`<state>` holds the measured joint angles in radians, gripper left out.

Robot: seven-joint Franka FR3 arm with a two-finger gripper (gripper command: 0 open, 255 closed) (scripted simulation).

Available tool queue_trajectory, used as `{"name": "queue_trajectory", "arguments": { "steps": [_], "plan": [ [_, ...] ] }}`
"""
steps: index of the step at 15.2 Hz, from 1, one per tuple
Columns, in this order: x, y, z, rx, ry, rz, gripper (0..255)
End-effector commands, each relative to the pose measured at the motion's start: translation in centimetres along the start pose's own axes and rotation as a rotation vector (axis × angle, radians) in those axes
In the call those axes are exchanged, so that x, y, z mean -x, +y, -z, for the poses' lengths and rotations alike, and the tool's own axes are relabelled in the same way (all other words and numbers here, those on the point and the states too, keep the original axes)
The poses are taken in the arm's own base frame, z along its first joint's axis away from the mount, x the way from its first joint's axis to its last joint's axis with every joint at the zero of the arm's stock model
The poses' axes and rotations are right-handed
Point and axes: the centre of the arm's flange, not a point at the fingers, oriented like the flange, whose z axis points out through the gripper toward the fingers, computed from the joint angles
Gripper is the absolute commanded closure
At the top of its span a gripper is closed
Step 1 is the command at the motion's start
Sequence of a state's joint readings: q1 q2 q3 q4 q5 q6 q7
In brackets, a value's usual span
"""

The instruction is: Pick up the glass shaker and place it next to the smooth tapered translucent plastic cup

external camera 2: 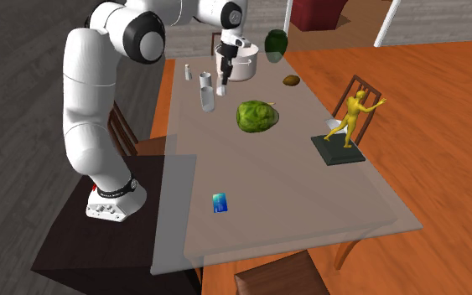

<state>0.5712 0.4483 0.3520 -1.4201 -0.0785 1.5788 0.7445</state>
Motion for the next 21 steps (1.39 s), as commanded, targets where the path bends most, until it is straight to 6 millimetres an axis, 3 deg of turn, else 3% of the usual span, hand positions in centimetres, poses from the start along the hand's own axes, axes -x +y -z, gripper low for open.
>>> {"name": "queue_trajectory", "arguments": {
  "steps": [1, 5, 21],
  "plan": [
    [0.5, -2.6, 0.2, 0.0, 0.0, -0.002, 255],
    [2.3, -8.4, 0.4, 0.0, 0.0, -0.002, 255],
    [0.3, -9.4, -7.7, 0.0, 0.0, -0.002, 255]
  ]
}}
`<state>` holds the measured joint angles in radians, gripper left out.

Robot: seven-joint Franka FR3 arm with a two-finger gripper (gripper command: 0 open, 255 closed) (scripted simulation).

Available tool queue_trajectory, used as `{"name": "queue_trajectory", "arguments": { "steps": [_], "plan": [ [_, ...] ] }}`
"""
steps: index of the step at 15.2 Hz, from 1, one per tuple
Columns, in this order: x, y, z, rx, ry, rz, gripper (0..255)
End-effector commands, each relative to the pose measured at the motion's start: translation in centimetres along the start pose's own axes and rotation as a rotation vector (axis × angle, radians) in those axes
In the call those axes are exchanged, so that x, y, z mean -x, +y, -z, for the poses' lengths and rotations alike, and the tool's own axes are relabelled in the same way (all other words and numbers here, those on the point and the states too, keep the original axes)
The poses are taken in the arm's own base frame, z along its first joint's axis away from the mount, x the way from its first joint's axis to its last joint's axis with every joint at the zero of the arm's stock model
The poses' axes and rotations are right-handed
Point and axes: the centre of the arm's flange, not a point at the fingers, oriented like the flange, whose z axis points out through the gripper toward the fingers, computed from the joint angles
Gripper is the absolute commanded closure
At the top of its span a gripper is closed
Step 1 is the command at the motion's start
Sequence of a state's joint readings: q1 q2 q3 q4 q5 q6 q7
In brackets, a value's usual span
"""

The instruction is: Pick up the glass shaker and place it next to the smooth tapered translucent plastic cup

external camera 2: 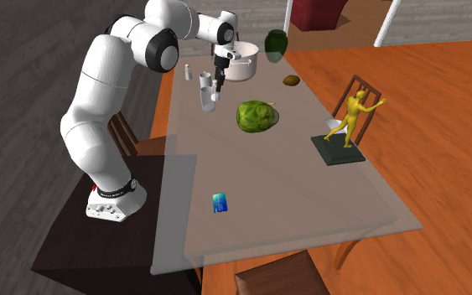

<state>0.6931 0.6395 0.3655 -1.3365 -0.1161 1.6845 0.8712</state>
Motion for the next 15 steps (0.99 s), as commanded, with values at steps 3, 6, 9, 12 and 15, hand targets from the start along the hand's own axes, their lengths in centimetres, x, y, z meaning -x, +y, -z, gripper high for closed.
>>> {"name": "queue_trajectory", "arguments": {
  "steps": [3, 6, 9, 12, 15],
  "plan": [
    [-0.4, -0.3, -1.9, 0.0, 0.0, 0.0, 255],
    [-0.8, -0.5, -3.5, 0.0, 0.0, 0.0, 255],
    [-1.2, -0.7, -5.0, 0.0, 0.0, 0.0, 255],
    [-1.6, -0.9, -6.5, 0.0, 0.0, 0.0, 255],
    [-2.0, -1.1, -8.0, 0.0, 0.0, 0.0, 255]
  ]
}}
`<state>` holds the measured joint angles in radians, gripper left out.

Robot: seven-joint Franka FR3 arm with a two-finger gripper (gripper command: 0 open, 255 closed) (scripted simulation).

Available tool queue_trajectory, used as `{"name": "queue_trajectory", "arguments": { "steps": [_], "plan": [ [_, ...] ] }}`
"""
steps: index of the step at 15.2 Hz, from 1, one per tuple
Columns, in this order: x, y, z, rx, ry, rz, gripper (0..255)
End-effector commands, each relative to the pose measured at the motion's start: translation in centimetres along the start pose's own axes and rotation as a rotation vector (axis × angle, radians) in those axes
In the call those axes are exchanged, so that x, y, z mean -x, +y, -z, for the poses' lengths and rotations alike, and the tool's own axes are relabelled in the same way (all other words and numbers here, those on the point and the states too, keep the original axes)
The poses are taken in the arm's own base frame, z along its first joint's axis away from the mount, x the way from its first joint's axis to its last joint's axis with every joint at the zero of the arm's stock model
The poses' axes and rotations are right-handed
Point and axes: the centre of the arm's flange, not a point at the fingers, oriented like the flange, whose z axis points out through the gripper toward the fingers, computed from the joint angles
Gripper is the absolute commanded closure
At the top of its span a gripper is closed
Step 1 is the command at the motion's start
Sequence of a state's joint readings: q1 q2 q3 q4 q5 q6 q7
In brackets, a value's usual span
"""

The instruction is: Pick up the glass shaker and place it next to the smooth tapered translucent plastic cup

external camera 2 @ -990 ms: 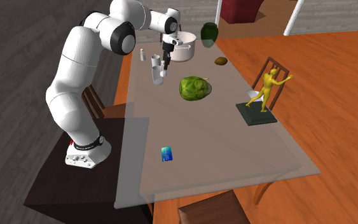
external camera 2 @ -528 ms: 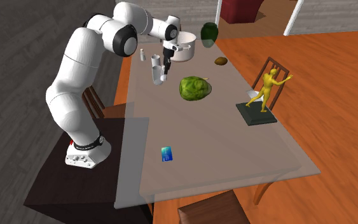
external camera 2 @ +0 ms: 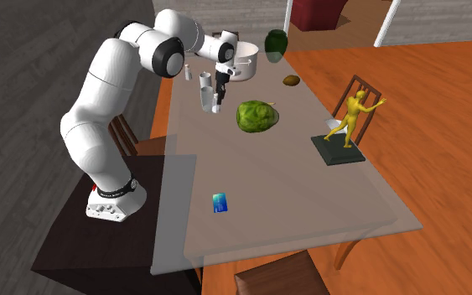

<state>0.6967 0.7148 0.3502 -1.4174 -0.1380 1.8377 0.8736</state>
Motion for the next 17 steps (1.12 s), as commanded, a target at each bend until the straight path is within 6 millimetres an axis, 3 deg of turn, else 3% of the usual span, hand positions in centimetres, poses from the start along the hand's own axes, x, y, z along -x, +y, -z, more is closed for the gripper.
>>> {"name": "queue_trajectory", "arguments": {
  "steps": [1, 7, 15, 16, 17],
  "plan": [
    [-0.2, -0.2, -1.0, 0.0, 0.0, 0.0, 255],
    [-1.0, -0.6, -4.1, 0.0, 0.0, 0.0, 255],
    [-1.0, -0.6, -4.1, 0.0, 0.0, 0.0, 255],
    [-1.0, -0.6, -4.1, 0.0, 0.0, 0.0, 0],
    [-1.0, -0.6, -4.1, 0.0, 0.0, 0.0, 0]
  ]
}}
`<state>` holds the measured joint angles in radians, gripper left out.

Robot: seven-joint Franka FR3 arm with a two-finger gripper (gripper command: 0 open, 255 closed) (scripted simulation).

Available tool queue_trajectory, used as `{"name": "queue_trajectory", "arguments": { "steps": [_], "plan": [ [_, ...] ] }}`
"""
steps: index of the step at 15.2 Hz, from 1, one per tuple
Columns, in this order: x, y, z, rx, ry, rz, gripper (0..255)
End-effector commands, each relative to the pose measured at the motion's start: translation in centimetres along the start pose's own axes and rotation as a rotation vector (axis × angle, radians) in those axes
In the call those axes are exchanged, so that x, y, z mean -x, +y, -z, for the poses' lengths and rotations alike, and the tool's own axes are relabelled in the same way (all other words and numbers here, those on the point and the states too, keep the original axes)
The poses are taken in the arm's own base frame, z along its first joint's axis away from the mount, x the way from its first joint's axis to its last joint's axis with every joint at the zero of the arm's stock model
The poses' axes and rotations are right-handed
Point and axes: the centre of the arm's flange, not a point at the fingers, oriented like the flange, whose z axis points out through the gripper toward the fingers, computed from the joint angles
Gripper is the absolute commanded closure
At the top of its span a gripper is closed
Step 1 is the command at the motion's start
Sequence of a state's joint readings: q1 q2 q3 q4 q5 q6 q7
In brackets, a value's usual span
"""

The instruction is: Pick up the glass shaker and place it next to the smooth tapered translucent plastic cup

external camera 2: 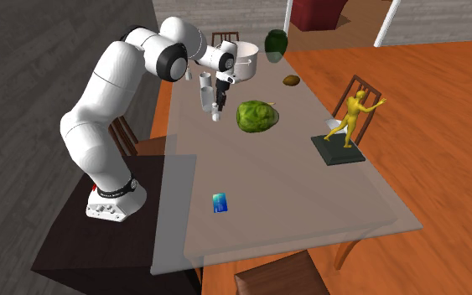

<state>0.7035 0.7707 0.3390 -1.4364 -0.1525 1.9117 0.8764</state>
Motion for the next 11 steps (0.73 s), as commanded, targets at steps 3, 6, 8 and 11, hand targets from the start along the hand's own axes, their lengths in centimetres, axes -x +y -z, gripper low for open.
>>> {"name": "queue_trajectory", "arguments": {
  "steps": [3, 6, 8, 11],
  "plan": [
    [0.0, 0.0, 0.0, 0.0, 0.0, 0.0, 0],
    [0.0, 0.0, 2.6, 0.0, 0.0, 0.0, 0],
    [0.0, 0.0, 5.0, 0.0, 0.0, 0.0, 0],
    [0.0, 0.0, 5.0, 0.0, 0.0, 0.0, 0]
  ]
}}
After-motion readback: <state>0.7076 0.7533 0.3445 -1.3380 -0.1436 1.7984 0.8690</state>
